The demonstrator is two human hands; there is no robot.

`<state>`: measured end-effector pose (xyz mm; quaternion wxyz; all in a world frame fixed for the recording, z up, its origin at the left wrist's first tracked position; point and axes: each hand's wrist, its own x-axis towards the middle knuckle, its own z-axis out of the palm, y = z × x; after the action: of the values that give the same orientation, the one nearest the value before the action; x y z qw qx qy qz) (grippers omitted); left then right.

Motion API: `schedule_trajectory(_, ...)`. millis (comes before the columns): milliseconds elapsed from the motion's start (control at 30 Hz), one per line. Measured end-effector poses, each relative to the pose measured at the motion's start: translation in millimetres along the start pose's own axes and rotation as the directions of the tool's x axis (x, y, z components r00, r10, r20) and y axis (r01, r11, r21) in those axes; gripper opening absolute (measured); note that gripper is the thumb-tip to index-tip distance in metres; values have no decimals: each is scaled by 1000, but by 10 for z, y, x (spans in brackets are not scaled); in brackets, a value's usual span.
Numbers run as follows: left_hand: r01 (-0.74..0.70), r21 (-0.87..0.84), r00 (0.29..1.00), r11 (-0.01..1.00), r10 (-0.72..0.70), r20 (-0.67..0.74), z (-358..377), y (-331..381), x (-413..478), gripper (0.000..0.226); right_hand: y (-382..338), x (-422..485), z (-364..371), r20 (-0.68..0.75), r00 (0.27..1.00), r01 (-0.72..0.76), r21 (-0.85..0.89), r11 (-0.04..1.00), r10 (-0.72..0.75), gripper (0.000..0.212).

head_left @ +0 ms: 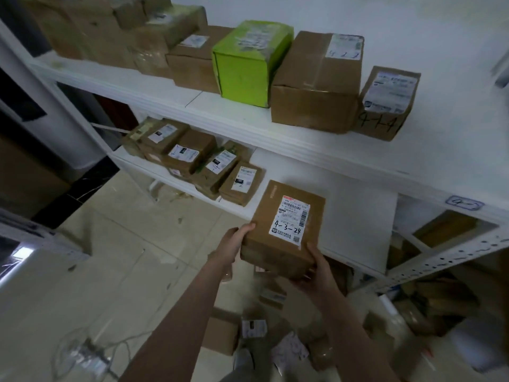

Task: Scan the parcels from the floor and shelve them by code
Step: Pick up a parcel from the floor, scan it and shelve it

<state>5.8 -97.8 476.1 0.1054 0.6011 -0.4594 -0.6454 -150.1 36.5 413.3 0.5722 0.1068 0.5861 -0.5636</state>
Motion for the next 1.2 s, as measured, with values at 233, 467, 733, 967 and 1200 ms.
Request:
schedule_trajectory(233,48,79,999,996,-48,-5,-162,183,852,66,-308,839,402,-161,987,2,23,1000,2,77)
schedule_trajectory(467,91,68,996,994,-91,6,-234,100,1500,79,-353,1678,719,-230,973,-3,8,1000,5,65)
schedule_trajectory(733,126,7,991,992,-126,-36,-434,-271,2067,67,-159,2465,886,-351,929,105,-52,993,-117,54)
schedule_trajectory(967,124,-93,987,988,-133,-90,-514,-575,2373,56,-106,2675,1197,-476,829,231,-188,954,-295,52)
schedule_trajectory(1200,94,4,994,996,-94,-48,-424,-655,2571,77,-101,2873,1114,-365,834,338,-254,906,-413,60)
